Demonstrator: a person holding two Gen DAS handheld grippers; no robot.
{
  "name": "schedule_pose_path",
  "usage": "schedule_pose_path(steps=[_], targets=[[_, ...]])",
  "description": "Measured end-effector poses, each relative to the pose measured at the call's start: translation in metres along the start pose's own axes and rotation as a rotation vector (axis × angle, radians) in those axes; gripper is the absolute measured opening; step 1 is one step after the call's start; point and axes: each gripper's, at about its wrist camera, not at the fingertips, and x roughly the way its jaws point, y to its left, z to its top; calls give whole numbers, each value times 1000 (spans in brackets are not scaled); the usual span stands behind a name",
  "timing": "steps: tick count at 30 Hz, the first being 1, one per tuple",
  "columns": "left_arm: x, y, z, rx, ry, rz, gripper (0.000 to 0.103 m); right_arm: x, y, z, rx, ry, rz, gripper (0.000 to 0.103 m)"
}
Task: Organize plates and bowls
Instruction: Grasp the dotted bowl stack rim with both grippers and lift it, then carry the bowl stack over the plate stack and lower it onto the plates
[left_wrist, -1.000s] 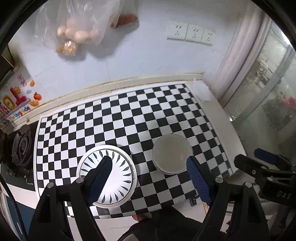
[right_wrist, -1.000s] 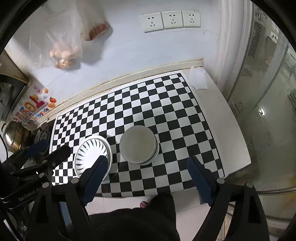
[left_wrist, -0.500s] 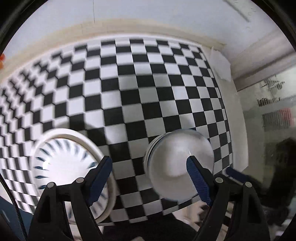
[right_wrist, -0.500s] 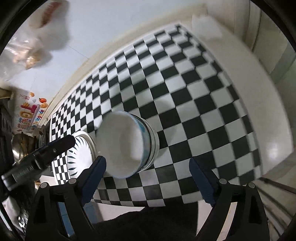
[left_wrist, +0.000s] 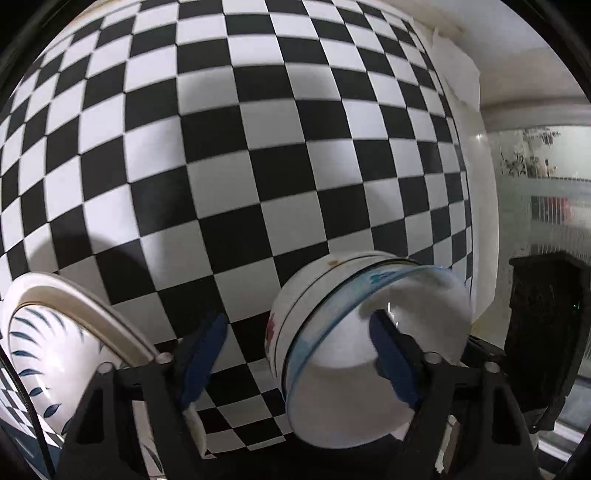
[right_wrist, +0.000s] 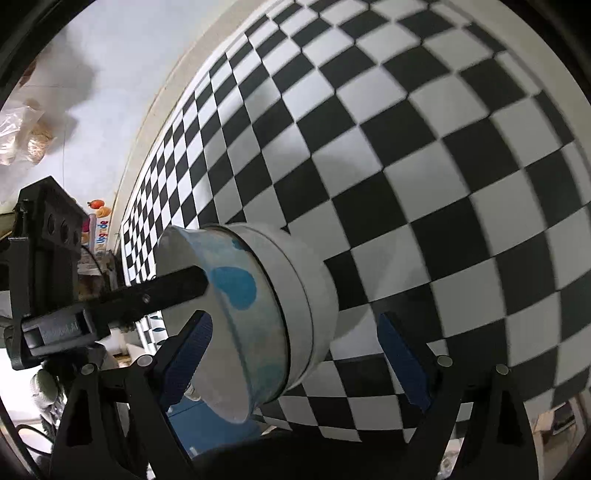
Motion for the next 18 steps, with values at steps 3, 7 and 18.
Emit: schedule_pose_path(steps=[3,7,18], targets=[[14,-1,-1,17,43,-22,45,15,-3,2,12,32,30,78],[13,0,-4,25,24,-41,44,27,-7,5,28,28,33,55],[7,0,-13,29,-31,-29,44,33,-5,0,22,3,11,50]])
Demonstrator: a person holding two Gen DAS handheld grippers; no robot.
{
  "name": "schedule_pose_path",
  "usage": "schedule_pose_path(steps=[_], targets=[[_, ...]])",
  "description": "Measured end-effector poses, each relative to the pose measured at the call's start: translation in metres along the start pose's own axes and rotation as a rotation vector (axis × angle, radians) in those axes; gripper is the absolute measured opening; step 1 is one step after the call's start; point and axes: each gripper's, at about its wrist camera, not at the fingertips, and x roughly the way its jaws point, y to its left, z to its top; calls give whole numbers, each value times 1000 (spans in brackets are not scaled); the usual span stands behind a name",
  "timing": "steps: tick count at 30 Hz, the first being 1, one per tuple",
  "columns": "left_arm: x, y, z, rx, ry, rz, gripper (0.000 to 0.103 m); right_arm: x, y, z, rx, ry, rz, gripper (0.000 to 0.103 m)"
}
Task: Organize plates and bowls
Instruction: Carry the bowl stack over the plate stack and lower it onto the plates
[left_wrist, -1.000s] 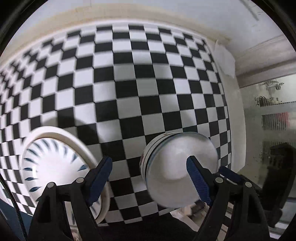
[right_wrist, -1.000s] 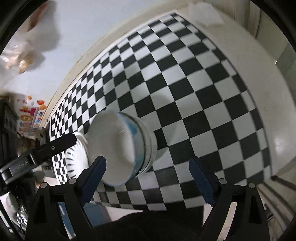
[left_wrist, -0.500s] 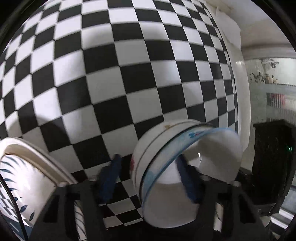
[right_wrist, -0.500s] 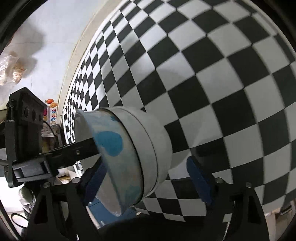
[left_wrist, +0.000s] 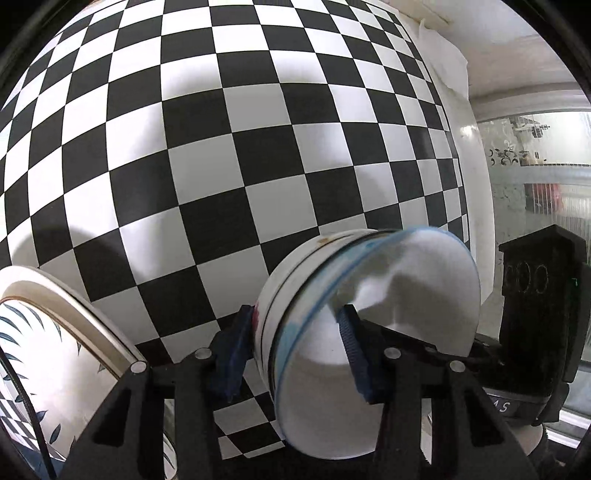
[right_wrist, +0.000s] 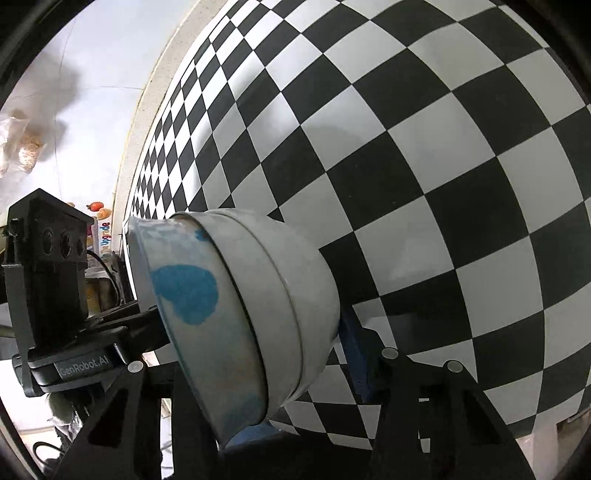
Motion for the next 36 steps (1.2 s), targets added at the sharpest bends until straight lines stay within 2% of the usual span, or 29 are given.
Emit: schedule_pose_path(steps=[9,19,28,36], targets=[[-15,0,-6,-1,-44,-4,44,7,39,-1,-34,-35,-18,50],[-54,13,-19,-24,-95,-7,44,13,95,7,-94,-61,-14,49],[-95,49,-46,-101,-170,11,44,31,155,2,-190,-39,4,49],[-121,92,-76,-195,-229,30,44,51,203,-19,-293,8,19,49]])
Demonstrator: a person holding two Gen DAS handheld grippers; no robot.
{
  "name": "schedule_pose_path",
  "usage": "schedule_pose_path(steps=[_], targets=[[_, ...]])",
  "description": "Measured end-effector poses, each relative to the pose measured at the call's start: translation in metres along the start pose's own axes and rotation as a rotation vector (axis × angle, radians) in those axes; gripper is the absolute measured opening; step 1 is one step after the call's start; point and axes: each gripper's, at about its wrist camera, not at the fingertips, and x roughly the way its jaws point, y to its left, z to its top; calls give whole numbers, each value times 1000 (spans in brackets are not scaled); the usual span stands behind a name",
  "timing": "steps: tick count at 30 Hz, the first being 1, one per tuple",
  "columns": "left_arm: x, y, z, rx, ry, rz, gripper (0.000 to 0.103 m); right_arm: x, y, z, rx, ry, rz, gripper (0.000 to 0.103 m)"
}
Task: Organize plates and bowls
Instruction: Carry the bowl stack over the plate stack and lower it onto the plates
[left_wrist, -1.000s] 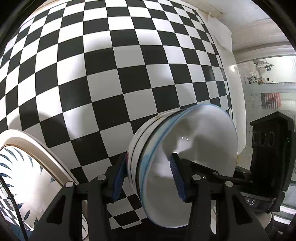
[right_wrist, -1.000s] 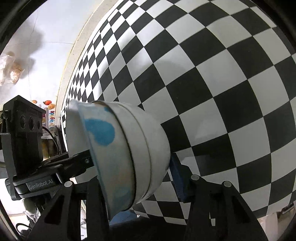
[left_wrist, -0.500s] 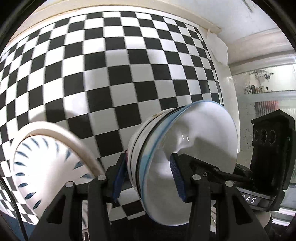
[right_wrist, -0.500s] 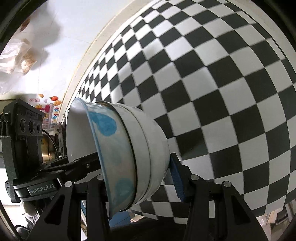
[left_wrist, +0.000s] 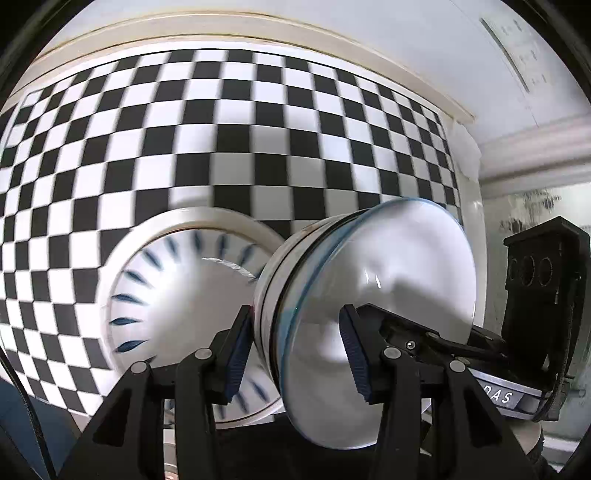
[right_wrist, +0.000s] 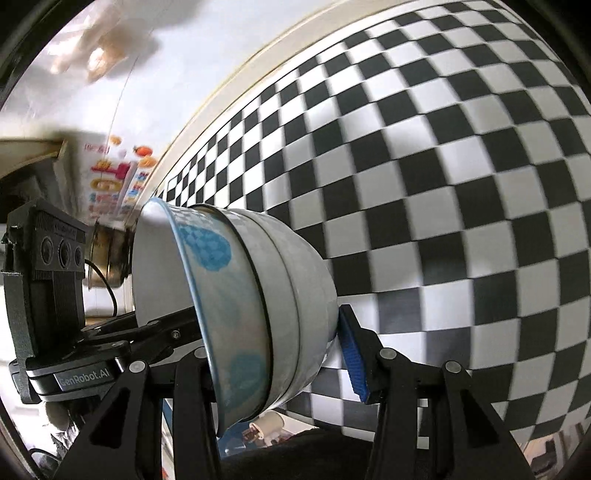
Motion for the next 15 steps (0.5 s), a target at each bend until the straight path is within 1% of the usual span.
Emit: schedule_pose_path(steps=[7,11,15], targets=[[-6,36,-12,-70,-28,37,43,30,29,-7,-73,62,10,49],[-2,56,-15,-127,-26,39,43,50,39,-8,-106,93,11,48],[2,71,-20,-161,-22,40,43,68,46,-9,-131,125,5,48]])
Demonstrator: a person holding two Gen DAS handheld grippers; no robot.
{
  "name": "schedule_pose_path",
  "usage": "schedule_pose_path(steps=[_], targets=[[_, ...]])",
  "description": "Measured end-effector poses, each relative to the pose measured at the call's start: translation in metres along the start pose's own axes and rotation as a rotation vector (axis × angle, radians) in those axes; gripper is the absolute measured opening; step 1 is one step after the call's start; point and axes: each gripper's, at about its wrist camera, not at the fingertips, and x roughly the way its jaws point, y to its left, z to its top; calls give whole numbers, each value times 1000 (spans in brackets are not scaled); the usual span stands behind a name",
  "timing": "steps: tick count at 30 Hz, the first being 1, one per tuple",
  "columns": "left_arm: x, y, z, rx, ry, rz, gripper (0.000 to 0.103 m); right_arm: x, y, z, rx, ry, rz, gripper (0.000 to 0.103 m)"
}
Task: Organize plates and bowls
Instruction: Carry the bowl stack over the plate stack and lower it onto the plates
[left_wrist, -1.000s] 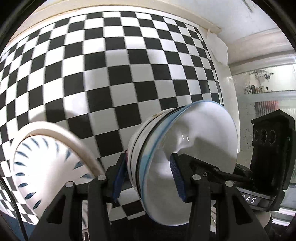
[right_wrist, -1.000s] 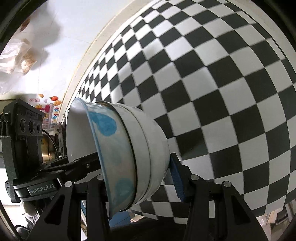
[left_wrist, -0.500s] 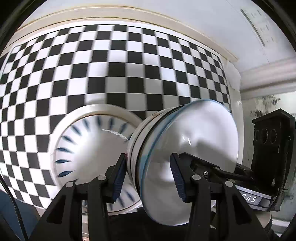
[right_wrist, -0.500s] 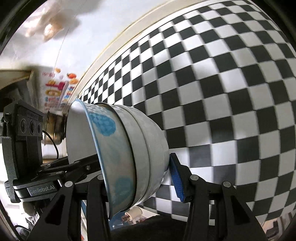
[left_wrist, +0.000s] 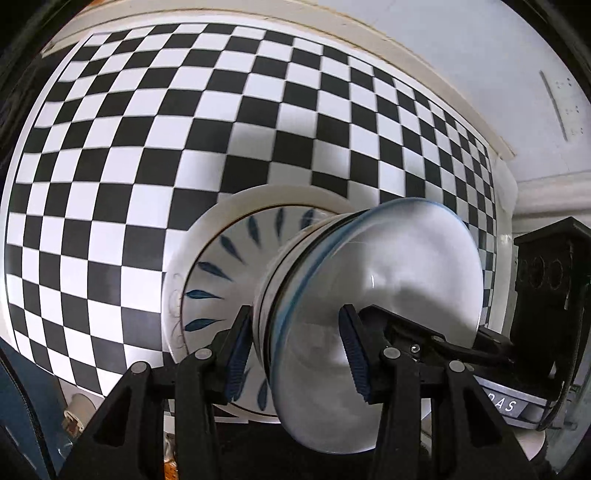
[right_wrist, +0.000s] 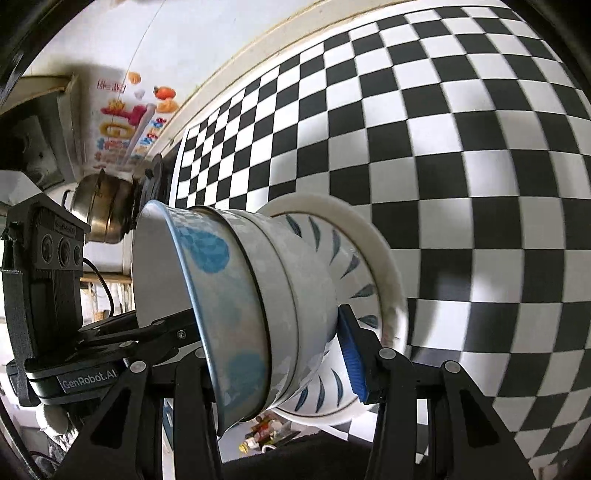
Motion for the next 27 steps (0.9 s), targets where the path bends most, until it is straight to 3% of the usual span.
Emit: schedule_pose_path(steps=[12,27], targets=[[13,23,-3,-49,10,-2,43,33,5,5,-15,45,-25,47],[13,20,-2,-35,-6,7,43,29,7,7,-39,46,-66,46]])
